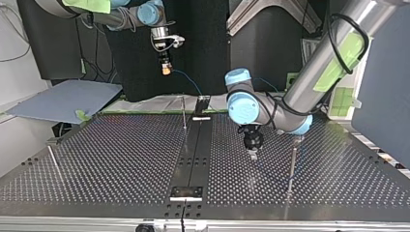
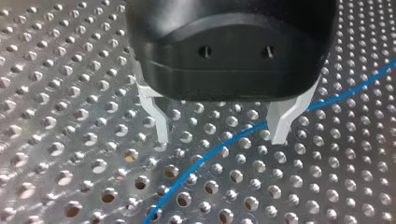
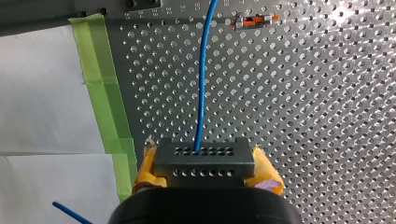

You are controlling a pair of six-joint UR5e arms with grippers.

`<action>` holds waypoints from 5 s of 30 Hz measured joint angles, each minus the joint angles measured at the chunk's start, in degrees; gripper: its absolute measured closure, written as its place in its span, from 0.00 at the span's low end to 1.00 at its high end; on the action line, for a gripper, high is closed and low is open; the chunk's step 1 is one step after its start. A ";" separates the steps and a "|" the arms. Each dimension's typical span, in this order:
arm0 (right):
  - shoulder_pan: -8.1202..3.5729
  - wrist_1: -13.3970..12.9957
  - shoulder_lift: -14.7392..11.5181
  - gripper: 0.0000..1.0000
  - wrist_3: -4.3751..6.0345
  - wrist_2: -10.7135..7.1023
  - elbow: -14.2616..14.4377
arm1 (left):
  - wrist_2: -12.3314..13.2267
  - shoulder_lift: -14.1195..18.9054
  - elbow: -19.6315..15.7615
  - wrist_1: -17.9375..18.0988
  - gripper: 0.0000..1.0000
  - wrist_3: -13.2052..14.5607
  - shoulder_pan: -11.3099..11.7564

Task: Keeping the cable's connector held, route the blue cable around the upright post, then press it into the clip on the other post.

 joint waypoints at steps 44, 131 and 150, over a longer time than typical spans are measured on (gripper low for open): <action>0.00 -0.17 0.01 1.00 0.18 0.00 0.00 | -4.59 -10.34 0.00 -1.90 0.00 2.79 -0.99; 0.61 1.77 0.01 1.00 -2.30 -2.88 -0.93 | 18.31 -24.60 0.01 -8.62 0.00 -14.13 -12.47; 0.61 5.60 0.06 1.00 -4.15 -1.04 -1.47 | 22.76 -25.18 0.06 -7.71 0.00 -19.98 -13.50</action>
